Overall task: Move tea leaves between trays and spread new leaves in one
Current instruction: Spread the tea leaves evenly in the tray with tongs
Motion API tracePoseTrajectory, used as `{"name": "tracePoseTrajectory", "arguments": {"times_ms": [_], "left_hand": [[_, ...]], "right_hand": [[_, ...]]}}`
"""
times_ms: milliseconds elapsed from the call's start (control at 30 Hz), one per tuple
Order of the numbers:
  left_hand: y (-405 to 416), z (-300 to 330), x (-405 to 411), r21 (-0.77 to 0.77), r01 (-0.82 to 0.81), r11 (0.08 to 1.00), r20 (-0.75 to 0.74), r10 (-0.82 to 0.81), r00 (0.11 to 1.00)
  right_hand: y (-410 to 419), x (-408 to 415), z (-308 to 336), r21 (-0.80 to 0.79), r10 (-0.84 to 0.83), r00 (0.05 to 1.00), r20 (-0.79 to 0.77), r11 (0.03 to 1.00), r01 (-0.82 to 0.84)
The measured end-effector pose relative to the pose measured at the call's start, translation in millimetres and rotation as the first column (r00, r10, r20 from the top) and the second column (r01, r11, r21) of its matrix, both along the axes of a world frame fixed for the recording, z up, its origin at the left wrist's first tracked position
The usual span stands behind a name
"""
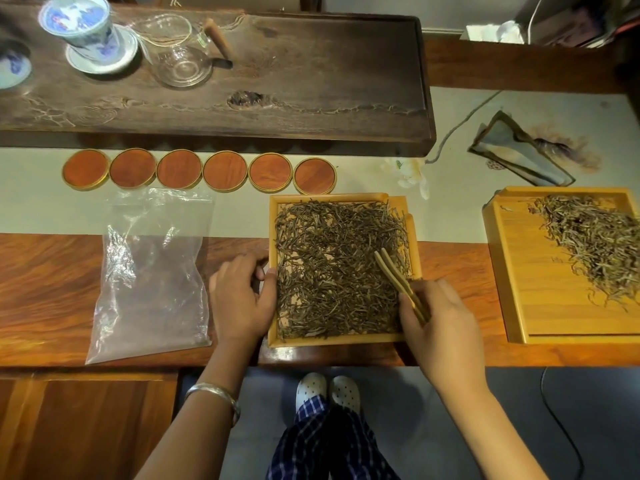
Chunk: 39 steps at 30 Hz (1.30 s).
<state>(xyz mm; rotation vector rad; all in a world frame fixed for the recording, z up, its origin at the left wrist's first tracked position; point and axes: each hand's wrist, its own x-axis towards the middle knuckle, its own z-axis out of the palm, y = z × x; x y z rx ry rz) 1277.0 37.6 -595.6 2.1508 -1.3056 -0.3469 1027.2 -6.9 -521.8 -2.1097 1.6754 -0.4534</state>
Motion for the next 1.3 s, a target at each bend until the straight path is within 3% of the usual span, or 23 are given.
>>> {"name": "tracePoseTrajectory", "arguments": {"times_ms": [367,600,767,967,1100,1300], "left_hand": [[-0.2,-1.7,0.3,0.027,-0.015,1.000,0.013,0.015,1.000],[-0.1,-2.1,0.0,0.028,-0.032,0.999,0.006,0.032,0.999],[-0.1,-2.0,0.2,0.032,-0.026,0.999,0.015,0.025,1.000],[0.7,-0.6,0.6,0.032,-0.015,0.999,0.009,0.015,1.000],[0.3,2.3,-0.5,0.023,0.005,1.000,-0.004,-0.005,1.000],[-0.4,5.6,-0.4,0.003,0.007,1.000,-0.004,-0.007,1.000]], "right_hand": [[8.5,4.0,-2.9,0.007,-0.030,0.998,0.052,1.000,0.030],[-1.9,-14.9,-4.2,-0.002,-0.053,0.999,-0.004,0.999,0.053],[-13.2,-10.2,4.8,-0.075,-0.112,0.991,0.079,0.990,0.118],[-76.3,30.2,21.2,-0.154,-0.198,0.946,0.258,0.958,0.243],[-144.3,70.4,14.0,-0.086,-0.249,0.902,0.354,0.951,0.297],[-200.7,101.2,-10.2,-0.023,-0.283,0.930,0.236,0.955,0.297]]}}
